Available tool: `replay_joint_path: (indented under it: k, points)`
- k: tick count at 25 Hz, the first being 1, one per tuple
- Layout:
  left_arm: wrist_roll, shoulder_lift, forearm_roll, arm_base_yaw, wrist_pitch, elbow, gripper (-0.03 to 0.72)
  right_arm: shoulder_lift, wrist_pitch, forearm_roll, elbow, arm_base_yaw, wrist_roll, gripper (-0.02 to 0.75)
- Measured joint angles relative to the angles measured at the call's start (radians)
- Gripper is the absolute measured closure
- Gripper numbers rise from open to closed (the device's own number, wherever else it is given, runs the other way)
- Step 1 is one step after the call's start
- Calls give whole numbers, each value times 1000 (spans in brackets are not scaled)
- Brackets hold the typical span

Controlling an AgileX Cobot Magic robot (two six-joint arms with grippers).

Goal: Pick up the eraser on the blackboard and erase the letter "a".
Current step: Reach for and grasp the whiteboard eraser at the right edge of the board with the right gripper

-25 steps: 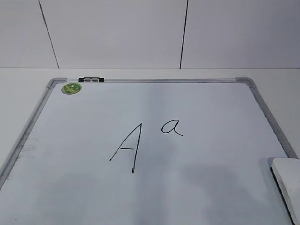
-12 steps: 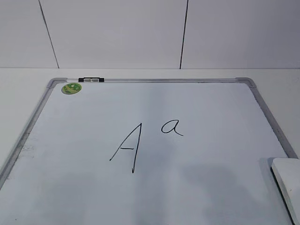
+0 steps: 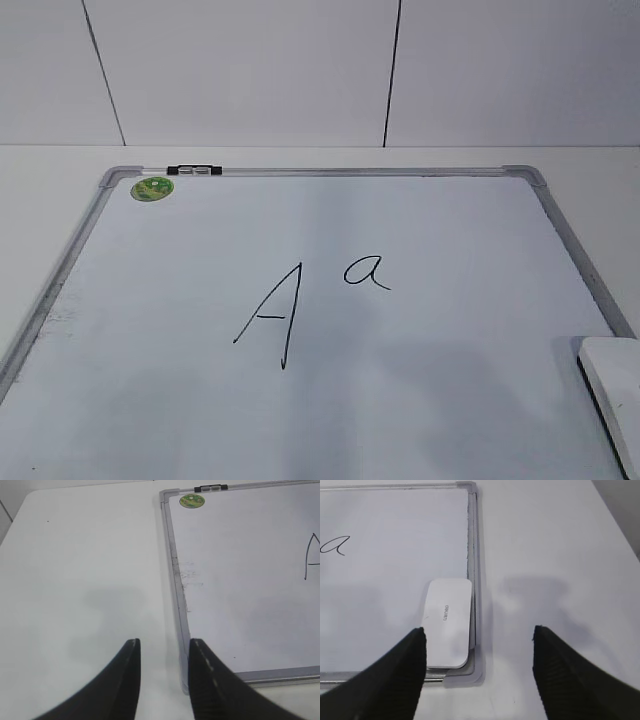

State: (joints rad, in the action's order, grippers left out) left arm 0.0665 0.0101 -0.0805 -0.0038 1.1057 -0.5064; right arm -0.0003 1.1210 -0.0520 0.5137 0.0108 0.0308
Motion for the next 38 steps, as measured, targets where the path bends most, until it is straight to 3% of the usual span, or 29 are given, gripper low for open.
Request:
replay_joint_path:
  k: [25,32,38]
  points:
    - [0,0,0,0,0,0,443,514,20,138,77,0,-4,209]
    - [0,0,0,0,0,0,443,538,30,160,83,0,-4,87]
    - [0,0,0,0,0,0,443,538,24,168,83,0,-4,71]
